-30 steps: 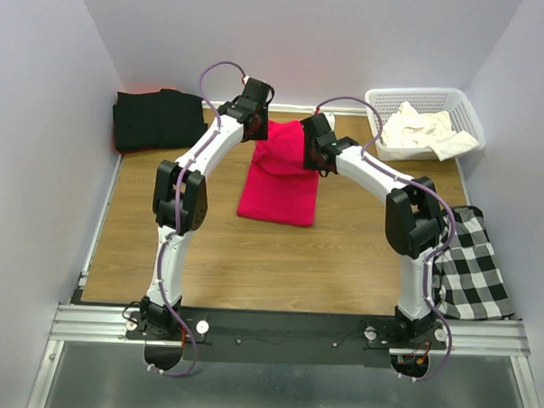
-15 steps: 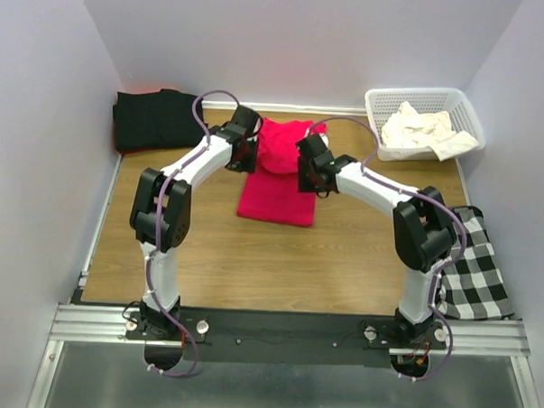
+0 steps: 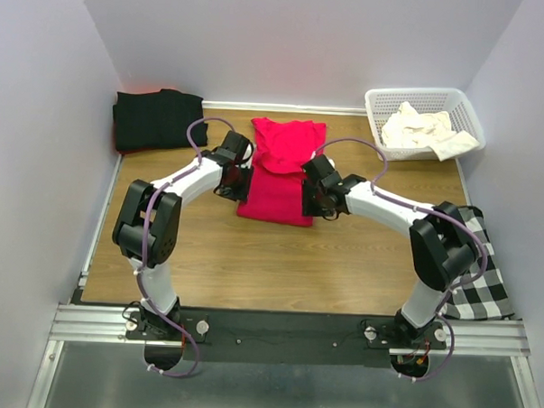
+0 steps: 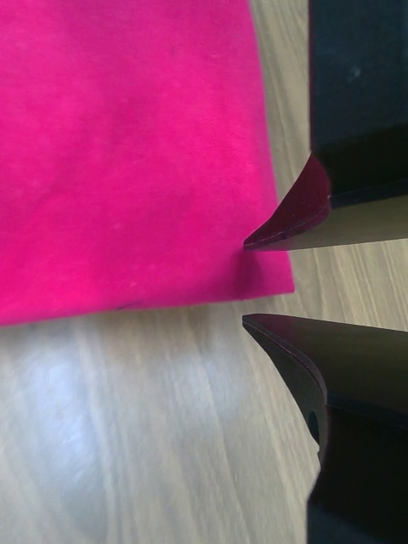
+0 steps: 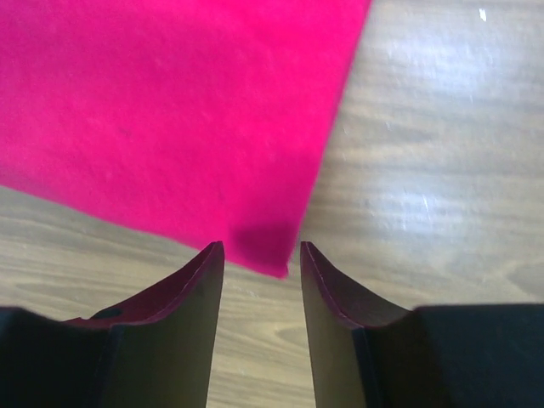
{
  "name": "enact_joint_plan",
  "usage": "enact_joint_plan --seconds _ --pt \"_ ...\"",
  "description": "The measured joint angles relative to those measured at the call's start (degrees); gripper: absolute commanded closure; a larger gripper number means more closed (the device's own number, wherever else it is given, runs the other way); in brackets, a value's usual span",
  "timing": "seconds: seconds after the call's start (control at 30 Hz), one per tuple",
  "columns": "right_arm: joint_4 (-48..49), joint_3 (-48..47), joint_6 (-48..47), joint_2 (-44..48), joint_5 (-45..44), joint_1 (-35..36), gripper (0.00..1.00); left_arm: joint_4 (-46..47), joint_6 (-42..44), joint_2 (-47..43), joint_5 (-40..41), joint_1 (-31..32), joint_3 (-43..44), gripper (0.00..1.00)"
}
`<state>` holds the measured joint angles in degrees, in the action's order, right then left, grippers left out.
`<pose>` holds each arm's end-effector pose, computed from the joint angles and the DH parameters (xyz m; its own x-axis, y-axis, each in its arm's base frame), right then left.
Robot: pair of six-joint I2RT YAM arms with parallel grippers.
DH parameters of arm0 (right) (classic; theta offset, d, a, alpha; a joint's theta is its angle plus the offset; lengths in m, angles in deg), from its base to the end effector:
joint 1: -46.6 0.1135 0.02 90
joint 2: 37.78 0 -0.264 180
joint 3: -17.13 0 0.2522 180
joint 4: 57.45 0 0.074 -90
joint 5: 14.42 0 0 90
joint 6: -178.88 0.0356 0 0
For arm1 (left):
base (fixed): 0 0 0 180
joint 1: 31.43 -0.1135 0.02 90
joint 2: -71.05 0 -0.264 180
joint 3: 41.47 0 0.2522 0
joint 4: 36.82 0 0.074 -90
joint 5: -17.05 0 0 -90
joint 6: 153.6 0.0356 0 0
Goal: Fold and stack the t-shirts
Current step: Grab one side of the 2/3 rectangular tshirt with both arms
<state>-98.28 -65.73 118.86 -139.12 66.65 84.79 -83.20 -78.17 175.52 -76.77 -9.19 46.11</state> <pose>0.2917 0.2225 0.1985 -0.8595 -0.0481 -0.5088 -0.1374 0.9807 0.1394 0.3476 -0.1447 0.1980 -0.9021 0.0977 -0.4204 0.1844 0.9679 -0.1707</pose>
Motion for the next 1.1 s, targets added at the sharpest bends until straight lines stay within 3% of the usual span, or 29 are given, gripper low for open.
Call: enact_joint_plan --seconds 0.63,1.1 --pt "2.45 8.90 1.49 3.02 0.48 0.00 0.50 6.86 -2.05 -3.02 -3.76 -0.44 -10.69 0.55" --pt "6.95 9.75 0.37 6.32 1.14 0.00 0.50 7.74 -3.06 -6.32 -2.21 -0.55 -10.99 0.55"
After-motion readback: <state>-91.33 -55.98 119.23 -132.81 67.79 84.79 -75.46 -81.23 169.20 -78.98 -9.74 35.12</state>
